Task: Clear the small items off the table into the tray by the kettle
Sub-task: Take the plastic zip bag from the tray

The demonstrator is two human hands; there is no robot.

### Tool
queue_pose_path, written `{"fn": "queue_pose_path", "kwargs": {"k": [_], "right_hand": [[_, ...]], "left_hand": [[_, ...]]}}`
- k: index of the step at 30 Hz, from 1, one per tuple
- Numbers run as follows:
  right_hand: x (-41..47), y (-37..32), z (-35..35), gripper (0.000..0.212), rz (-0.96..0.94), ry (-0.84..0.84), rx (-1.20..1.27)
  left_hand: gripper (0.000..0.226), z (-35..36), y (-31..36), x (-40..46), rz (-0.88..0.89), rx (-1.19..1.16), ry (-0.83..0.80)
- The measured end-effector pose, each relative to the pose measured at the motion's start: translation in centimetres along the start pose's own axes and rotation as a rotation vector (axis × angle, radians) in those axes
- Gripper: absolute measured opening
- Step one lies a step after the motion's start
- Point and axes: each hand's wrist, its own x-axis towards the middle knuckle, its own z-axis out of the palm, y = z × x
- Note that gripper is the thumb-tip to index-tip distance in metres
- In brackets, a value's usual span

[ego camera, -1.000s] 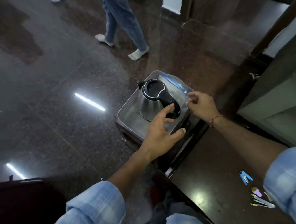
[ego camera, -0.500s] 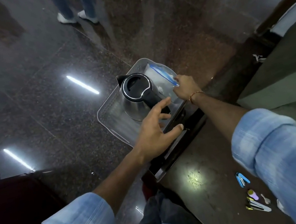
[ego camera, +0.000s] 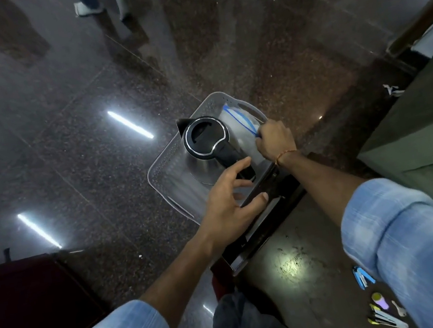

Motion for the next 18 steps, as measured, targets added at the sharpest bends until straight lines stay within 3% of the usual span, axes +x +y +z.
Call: {"fn": "queue_pose_path", "kwargs": {"k": [6,10,12,15,18], "right_hand": [[-5.1,0.0,-3.3,0.024,0.037,0.236,0.119],[-10.7,-0.7,-5.9,0.013,-0.019,0.425,0.243],[-14.3,-1.1,-6.9,0.010,-0.081,0.484,0.331],[-19.5,-2.2,-8.2,0.015,-0.111,0.525,0.464],[-23.7,-3.2,-9.5,0.022,-0.093,0.552,0.504]], "left_hand": [[0.055,0.8,1.6,0.8,-0.037,-0.073,0.067],[0.039,1.6,3.8,1.3,-0.014,-0.144,0.238],[0.044,1.8,5.4,1.2,-0.014,-0.161,0.288],[0.055,1.9,7.5,0.7,-0.030,-0.150,0.261],[0.034,2.1,8.7,-0.4,0.010,-0.092,0.219]]}}
